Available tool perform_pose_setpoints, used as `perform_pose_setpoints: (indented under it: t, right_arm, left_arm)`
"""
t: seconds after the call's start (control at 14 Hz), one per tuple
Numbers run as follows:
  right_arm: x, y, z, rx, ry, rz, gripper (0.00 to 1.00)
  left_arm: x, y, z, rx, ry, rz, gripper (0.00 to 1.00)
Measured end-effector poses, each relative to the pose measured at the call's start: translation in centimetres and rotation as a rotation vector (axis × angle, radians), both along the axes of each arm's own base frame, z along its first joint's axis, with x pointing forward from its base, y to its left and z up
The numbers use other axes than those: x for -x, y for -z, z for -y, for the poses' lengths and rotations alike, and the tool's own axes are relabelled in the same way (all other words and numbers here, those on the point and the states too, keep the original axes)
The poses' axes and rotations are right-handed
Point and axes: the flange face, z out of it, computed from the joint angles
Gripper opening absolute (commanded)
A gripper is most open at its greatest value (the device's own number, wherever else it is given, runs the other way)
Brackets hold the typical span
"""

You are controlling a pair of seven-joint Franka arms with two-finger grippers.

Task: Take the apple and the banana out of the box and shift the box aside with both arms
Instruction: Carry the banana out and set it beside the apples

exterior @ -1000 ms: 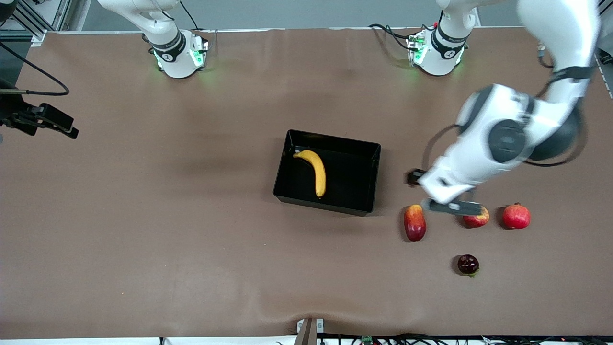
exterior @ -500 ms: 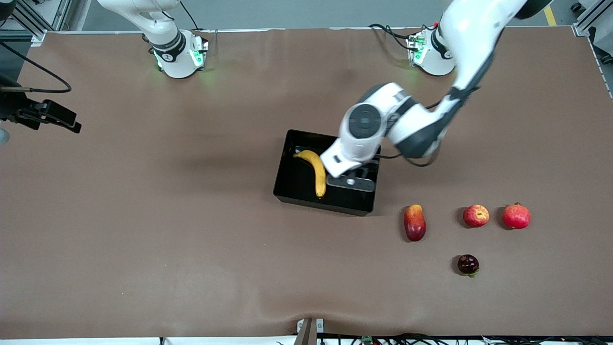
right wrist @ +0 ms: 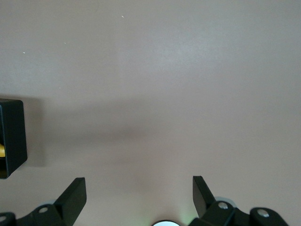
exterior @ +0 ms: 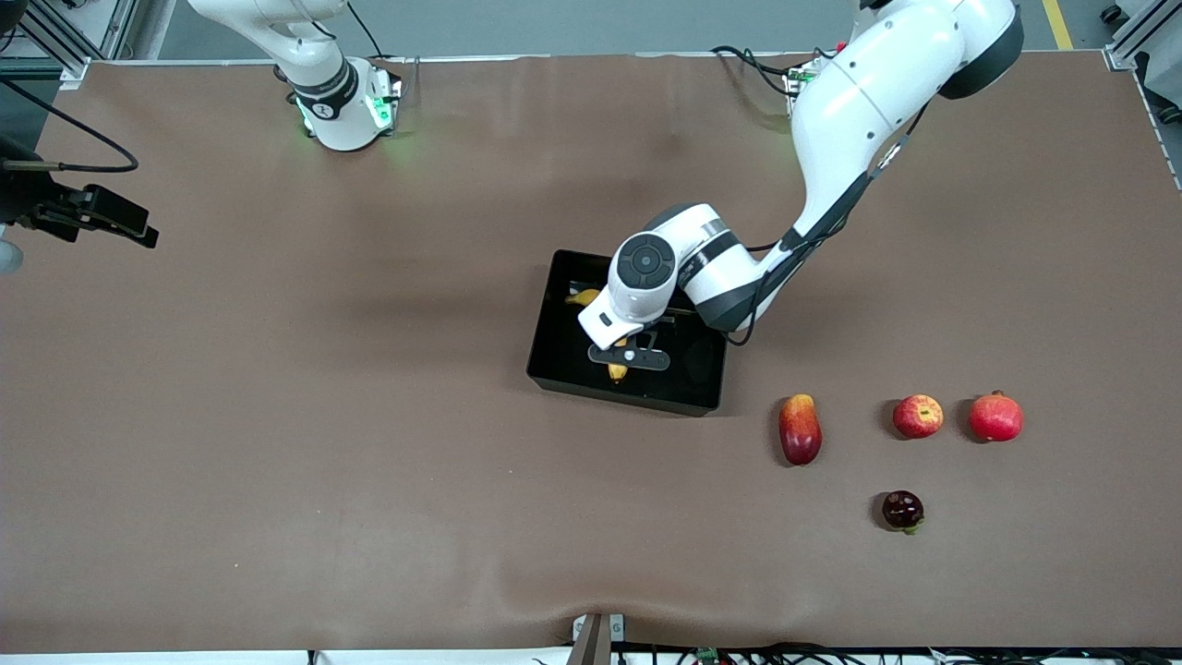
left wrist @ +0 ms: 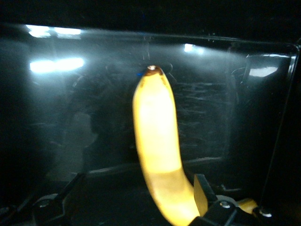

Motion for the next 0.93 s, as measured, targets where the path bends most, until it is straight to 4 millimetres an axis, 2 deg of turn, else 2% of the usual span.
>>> perform_pose_setpoints:
  t: [0.07,0.14,0.36,0.71,0.93]
  right_arm:
    - [0.0,0.0,0.0,0.000,0.000,0.000,1.00]
    - [0.0,0.0,0.0,0.000,-0.001,0.000,1.00]
    - [0.0,0.0,-0.1,0.000,-0.002,-0.001,1.00]
    - [0.0,0.0,-0.1,0.000,-0.003,-0.001,1.00]
    - [0.0,0.0,-0.1,0.000,-0.003,-0.001,1.00]
  left_arm:
    - [0.2,0.8,0.1,0.001,-0.011,-0.004,0.86]
    - [0.3,1.6,0.1,-0.006,-0.012,-0.006,0.72]
    - [0.6,3.2,0.1,-0.034,-0.020,0.000,0.00]
    - [0.7,2.5,1.1,-0.030,-0.051,0.015,0.00]
    - [-0.1,0.4,1.3,-0.022,-0.065,0.045,0.00]
